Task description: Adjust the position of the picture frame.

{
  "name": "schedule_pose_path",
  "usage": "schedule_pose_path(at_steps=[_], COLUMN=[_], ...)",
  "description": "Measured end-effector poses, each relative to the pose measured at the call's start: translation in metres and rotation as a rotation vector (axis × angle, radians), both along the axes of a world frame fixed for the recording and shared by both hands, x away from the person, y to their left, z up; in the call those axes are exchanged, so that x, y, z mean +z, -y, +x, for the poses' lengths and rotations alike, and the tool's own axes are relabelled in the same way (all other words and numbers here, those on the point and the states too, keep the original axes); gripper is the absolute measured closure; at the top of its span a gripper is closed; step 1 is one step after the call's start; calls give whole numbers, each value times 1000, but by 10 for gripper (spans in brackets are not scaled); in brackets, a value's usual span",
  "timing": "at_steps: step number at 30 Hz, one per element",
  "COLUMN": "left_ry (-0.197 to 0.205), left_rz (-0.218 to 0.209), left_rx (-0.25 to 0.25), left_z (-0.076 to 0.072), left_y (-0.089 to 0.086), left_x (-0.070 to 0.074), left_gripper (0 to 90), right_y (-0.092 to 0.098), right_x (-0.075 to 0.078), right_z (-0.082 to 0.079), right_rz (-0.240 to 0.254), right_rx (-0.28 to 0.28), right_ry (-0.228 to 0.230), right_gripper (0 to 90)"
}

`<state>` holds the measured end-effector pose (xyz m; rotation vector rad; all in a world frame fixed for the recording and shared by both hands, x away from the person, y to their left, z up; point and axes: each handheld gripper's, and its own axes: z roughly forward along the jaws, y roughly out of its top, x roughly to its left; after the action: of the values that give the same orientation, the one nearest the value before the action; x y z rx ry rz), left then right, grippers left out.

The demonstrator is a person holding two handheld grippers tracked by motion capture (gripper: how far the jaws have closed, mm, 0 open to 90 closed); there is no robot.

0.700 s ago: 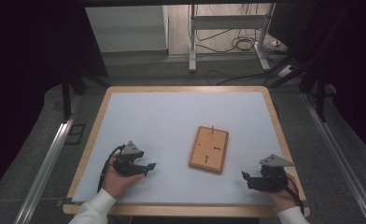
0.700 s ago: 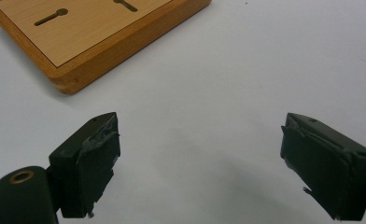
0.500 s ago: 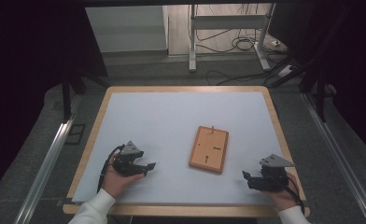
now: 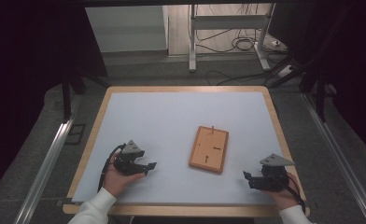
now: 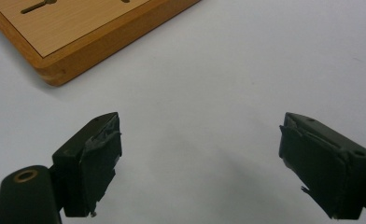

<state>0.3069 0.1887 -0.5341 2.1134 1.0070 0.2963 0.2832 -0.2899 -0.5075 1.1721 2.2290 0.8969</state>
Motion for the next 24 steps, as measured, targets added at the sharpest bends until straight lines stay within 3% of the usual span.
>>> schedule_pose_path(at_steps=[7, 12, 24], left_ry=[7, 14, 10], left_rz=[5, 3, 0], left_rx=[-2, -1, -8], left_z=[-2, -2, -2], left_y=[0, 0, 2], left_x=[1, 2, 1], left_gripper=[265, 264, 264], right_y=[-5, -13, -31], right_x=[6, 13, 17], right_z=[2, 6, 31], right_rz=[12, -7, -26], right_rx=[22, 35, 61], right_ry=[16, 31, 8], right_gripper=[142, 152, 161])
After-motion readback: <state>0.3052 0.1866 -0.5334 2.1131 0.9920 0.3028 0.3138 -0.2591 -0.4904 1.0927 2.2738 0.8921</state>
